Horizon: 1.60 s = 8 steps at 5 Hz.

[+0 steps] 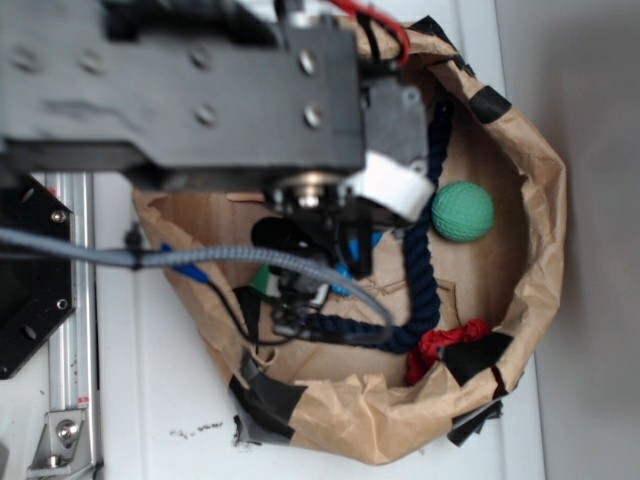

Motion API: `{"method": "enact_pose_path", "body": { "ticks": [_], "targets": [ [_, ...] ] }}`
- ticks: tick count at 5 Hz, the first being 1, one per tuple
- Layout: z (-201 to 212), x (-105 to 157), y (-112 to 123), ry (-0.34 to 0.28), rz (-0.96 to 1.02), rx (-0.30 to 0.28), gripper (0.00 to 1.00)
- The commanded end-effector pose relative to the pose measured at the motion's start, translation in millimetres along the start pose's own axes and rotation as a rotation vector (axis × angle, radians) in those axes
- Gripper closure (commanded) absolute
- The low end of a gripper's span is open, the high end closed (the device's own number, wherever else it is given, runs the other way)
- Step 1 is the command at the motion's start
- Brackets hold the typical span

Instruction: Grab the shell.

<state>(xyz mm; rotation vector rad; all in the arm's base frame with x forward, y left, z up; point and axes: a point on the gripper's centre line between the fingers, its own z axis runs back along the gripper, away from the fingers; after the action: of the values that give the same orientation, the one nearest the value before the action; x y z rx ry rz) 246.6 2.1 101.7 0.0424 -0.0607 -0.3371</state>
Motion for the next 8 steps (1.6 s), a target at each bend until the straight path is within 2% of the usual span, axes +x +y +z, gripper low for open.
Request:
{"method": "enact_pose_path", "body": {
  "ticks": [1,2,3,4,5,6,7,8],
  "targets": [
    [-33.5,-33.2,22.1,-0.018,-0.111,0.030,0.00],
    [-38.6,-28.2,28.6,-0.015,-0.181,0.051,0.00],
    [-46.2,-17.2,23.9,-0.015,-0.202,0.079,0.00],
    [-74.4,-1.7,5.4,0.037,-0.274,0.076,0.00],
    [-81.6,2.2,-6.6,0.033,-0.285,0.090,0.00],
    [-79.9,6.7,-6.8,0.024,-0.256,0.073,0.00],
    [-79.4,9.0,-7.1,0.034,-0.203,0.029,0.00],
    [-80.2,7.8,-13.5,0.049,-0.156,0.021,0.00]
  ]
}}
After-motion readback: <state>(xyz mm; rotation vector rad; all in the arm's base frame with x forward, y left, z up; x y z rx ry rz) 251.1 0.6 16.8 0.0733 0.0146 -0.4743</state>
